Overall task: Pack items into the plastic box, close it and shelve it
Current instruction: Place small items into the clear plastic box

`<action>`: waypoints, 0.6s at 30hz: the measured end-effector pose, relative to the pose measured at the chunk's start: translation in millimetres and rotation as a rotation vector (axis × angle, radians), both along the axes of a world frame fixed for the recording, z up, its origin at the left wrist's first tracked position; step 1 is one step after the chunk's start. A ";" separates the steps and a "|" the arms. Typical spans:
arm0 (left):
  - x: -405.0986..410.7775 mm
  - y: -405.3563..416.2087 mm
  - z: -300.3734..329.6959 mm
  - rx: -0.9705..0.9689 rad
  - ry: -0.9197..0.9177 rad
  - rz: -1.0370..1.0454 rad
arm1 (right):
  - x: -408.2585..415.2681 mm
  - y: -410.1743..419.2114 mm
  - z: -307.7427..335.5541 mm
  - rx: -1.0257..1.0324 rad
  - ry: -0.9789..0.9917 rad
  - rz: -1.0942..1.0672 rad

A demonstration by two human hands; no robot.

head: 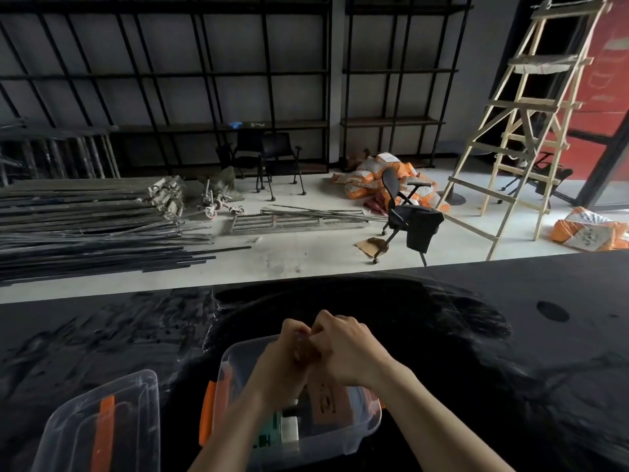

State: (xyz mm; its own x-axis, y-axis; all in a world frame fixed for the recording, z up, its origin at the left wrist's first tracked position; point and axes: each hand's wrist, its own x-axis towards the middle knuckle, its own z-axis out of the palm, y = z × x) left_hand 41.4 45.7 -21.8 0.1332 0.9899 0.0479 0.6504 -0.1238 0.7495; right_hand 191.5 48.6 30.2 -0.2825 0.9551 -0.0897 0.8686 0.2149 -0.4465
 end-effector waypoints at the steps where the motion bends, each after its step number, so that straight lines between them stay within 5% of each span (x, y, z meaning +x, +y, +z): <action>1: -1.4 -1.9 -0.6 0.004 0.054 -0.040 | -1.8 -0.9 -1.0 0.009 -0.028 0.007; 9: -21.8 -15.3 -10.4 -0.082 0.391 -0.277 | -1.9 0.5 5.9 -0.052 -0.147 0.068; 18: -26.6 -7.1 -8.4 -0.012 0.522 -0.288 | -3.8 11.3 -2.1 -0.147 -0.158 0.060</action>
State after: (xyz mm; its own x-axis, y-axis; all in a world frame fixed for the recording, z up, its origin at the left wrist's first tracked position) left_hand 14.8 38.6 -30.2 0.3996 0.9104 -0.1075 0.8746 -0.3435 0.3422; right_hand 187.7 59.9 28.1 -0.3095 0.9106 -0.2740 0.9179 0.2108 -0.3362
